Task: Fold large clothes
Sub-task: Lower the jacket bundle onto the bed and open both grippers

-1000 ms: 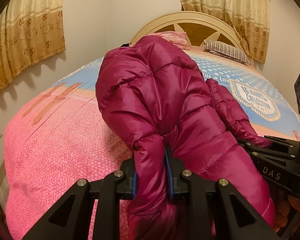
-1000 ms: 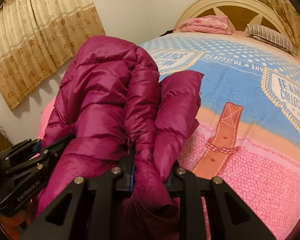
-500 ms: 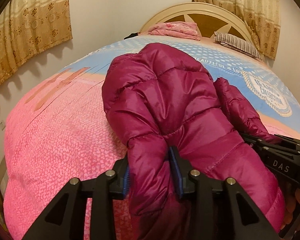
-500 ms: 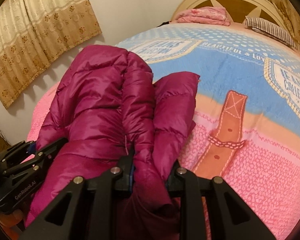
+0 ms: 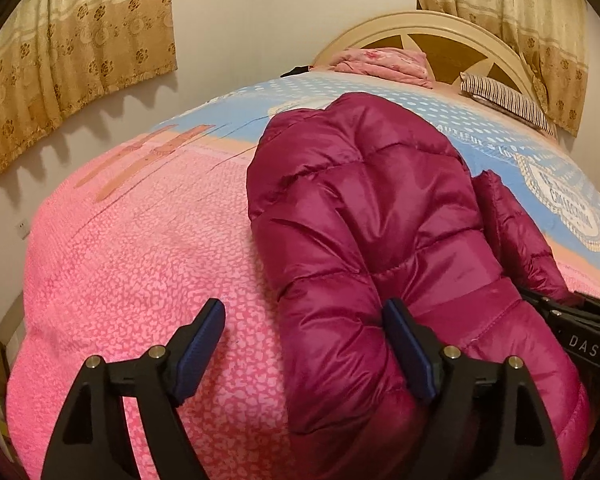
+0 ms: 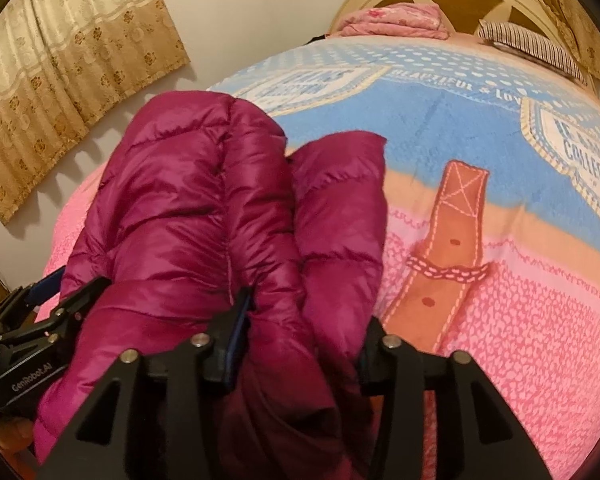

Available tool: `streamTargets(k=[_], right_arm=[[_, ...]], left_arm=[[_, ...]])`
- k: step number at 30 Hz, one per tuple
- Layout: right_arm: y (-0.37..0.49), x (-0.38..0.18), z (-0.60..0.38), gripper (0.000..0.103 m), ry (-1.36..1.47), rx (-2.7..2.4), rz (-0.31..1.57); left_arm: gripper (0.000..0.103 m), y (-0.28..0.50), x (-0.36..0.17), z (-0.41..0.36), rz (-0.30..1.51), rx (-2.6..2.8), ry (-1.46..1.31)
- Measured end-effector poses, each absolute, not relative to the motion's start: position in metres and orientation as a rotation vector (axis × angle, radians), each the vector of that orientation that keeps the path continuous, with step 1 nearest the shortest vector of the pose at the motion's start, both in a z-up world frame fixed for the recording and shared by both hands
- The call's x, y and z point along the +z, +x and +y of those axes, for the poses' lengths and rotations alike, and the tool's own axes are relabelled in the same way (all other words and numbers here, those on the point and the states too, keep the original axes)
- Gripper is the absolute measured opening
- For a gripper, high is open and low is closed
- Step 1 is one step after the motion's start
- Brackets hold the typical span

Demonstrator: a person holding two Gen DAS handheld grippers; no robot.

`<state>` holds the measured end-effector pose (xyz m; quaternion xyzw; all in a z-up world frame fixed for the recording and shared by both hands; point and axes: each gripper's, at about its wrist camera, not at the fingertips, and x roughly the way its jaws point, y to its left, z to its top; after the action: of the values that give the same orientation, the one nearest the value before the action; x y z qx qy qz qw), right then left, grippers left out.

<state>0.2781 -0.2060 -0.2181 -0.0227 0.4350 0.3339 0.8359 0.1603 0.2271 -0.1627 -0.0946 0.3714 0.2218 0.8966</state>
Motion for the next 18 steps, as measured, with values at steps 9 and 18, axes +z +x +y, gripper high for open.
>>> streamTargets(k=[9,18], right_arm=[[0.277,-0.221,-0.21,0.053,-0.049,0.69,0.922],[0.257,-0.19,-0.218,0.06,-0.053,0.679,0.864]], left_arm=[[0.084,0.155,-0.163,0.23,0.758,0.451,-0.218],[0.084,0.126,-0.123,0.225,0.7,0.465,-0.206]])
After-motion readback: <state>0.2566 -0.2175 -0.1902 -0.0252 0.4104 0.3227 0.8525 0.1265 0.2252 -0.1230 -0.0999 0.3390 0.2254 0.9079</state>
